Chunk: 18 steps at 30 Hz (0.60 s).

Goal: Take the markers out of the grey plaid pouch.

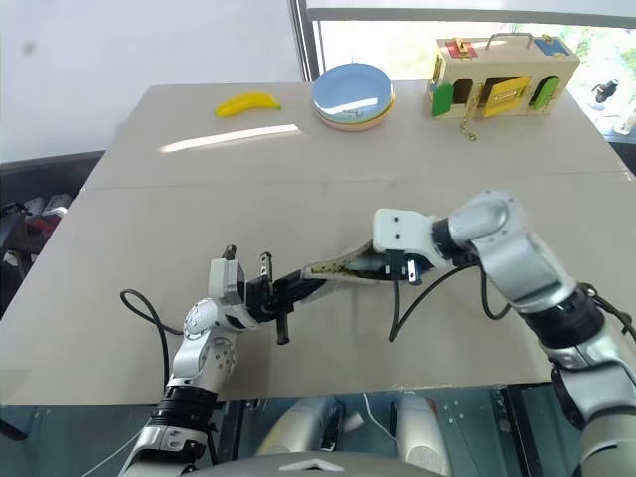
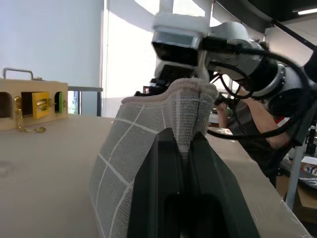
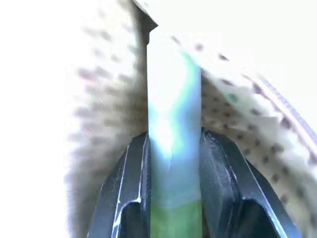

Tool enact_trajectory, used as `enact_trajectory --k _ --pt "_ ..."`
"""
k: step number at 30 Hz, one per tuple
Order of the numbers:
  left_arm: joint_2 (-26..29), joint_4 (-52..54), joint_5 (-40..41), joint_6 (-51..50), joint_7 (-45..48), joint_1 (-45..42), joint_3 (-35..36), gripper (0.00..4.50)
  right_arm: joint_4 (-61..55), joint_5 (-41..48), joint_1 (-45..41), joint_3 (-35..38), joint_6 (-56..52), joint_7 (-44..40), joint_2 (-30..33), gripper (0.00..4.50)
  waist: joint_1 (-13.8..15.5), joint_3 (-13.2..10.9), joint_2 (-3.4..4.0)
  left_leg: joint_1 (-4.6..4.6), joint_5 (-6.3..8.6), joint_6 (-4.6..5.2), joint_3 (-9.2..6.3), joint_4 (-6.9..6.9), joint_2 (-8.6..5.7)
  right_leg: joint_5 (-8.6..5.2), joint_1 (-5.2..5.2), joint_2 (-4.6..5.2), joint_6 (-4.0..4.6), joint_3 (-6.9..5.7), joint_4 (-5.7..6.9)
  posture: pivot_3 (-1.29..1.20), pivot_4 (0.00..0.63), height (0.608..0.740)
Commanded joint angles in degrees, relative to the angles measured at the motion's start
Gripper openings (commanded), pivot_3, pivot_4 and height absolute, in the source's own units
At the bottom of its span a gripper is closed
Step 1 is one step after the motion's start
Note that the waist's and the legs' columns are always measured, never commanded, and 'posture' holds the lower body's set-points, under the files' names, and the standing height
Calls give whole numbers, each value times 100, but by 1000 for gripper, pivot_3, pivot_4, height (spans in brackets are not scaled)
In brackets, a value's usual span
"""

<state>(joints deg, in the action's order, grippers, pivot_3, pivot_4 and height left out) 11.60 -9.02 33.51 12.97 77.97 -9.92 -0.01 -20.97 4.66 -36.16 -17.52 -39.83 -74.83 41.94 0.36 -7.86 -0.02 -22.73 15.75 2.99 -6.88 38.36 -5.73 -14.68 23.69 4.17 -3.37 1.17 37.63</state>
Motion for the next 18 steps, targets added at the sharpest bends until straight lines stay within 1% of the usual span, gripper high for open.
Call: enact_trajectory --k 1,4,6,12,15,17,18 --pt "-9 69 78 81 -72 28 98 0 -349 327 249 430 247 24 306 850 22 0 0 0 0 0 1 1 0 0 0 0 0 0 -1 0 150 740" --pt "-6 97 69 81 -108 46 93 0 -487 757 374 762 434 143 224 850 22 0 0 0 0 0 3 1 0 0 -1 0 0 2 0 0 150 740" --pt "-16 145 51 80 -146 72 68 0 -584 1129 317 1029 399 309 -3 850 17 0 0 0 0 0 4 0 1 0 0 -1 0 4 2 0 150 740" --pt "-15 370 28 -1 -321 97 -12 0 -612 1841 166 1522 257 718 -293 850 39 -1 -1 0 0 0 4 1 1 0 -1 0 0 3 0 0 150 740" --pt "13 546 32 -89 -448 84 -33 0 -559 2725 -118 2217 -243 1214 -651 850 37 -2 -1 0 0 0 3 0 1 0 -1 0 0 3 1 0 150 740" --pt "41 623 31 -132 -524 61 -22 0 -355 2909 -351 2581 -423 1605 -692 850 33 -3 1 -1 0 0 3 0 1 0 0 -1 0 5 2 0 150 740" --pt "60 664 30 -152 -574 42 -2 0 -211 2933 -468 2726 -544 1770 -609 850 34 -3 0 -1 0 0 4 0 1 0 0 0 0 6 2 0 150 740"
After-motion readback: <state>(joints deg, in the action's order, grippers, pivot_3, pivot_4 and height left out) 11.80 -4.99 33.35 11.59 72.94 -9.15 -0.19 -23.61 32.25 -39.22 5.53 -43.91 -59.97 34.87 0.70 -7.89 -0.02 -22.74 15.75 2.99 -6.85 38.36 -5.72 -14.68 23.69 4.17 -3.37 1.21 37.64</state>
